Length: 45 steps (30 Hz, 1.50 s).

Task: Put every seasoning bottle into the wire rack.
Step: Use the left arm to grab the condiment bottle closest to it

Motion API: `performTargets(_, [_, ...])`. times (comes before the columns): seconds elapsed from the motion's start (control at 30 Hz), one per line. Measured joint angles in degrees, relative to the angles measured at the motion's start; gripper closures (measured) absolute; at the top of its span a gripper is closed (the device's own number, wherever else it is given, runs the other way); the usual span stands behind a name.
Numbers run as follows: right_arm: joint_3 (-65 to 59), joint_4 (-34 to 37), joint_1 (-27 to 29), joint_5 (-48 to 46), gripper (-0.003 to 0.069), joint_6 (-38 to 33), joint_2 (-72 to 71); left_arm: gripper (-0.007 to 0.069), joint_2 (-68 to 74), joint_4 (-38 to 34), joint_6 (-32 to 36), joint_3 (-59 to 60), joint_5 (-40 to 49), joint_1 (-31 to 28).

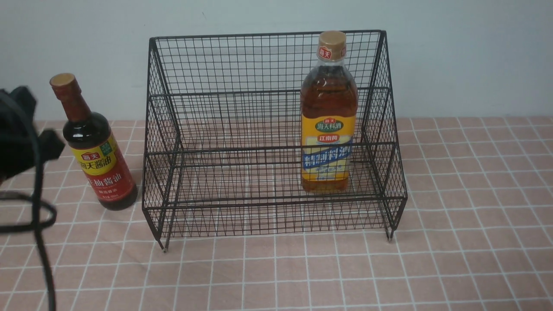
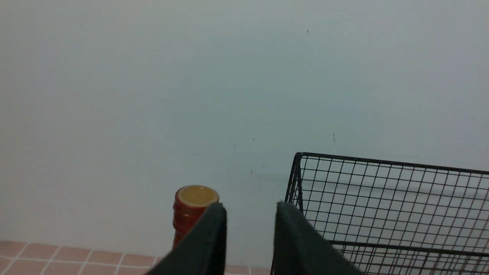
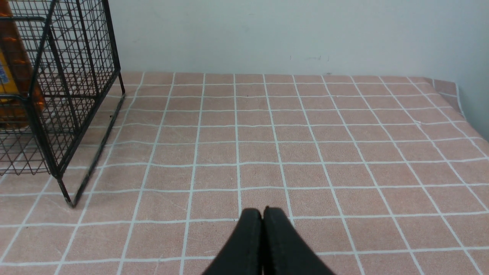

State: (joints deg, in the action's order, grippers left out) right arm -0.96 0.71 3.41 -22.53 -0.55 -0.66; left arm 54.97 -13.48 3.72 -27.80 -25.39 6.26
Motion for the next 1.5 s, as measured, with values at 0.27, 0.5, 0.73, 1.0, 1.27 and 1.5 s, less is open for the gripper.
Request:
performTargets(0.27, [0.0,0.0,0.0,0.0,0.0669,0.0,0.0,0.0112,10.2,-7.2,7.3,-8.9,-0.3,-0.2])
performTargets(0.5, [0.0,0.0,0.0,0.0,0.0669,0.0,0.0,0.0050,16.0,-14.8,18.2,-14.1,-2.1,-0.3])
performTargets(0.73, [0.0,0.0,0.0,0.0,0.0669,0.0,0.0,0.0050,19.8,-20.2,25.5,-17.7,-2.3,-0.3])
performTargets(1.0, [0.0,-0.1,0.0,0.0,0.0669,0.0,0.0,0.0050,23.9,-25.5,26.0,-19.1,-3.2,-1.0])
performTargets(1.27, [0.0,-0.1,0.0,0.0,0.0669,0.0,0.0,0.0050,25.6,-26.0,25.8,-19.2,-2.9,-3.7])
performTargets(1.5, [0.0,-0.1,0.0,0.0,0.0669,0.0,0.0,0.0050,26.3,-25.4,25.8,-19.2,-0.4,-3.7])
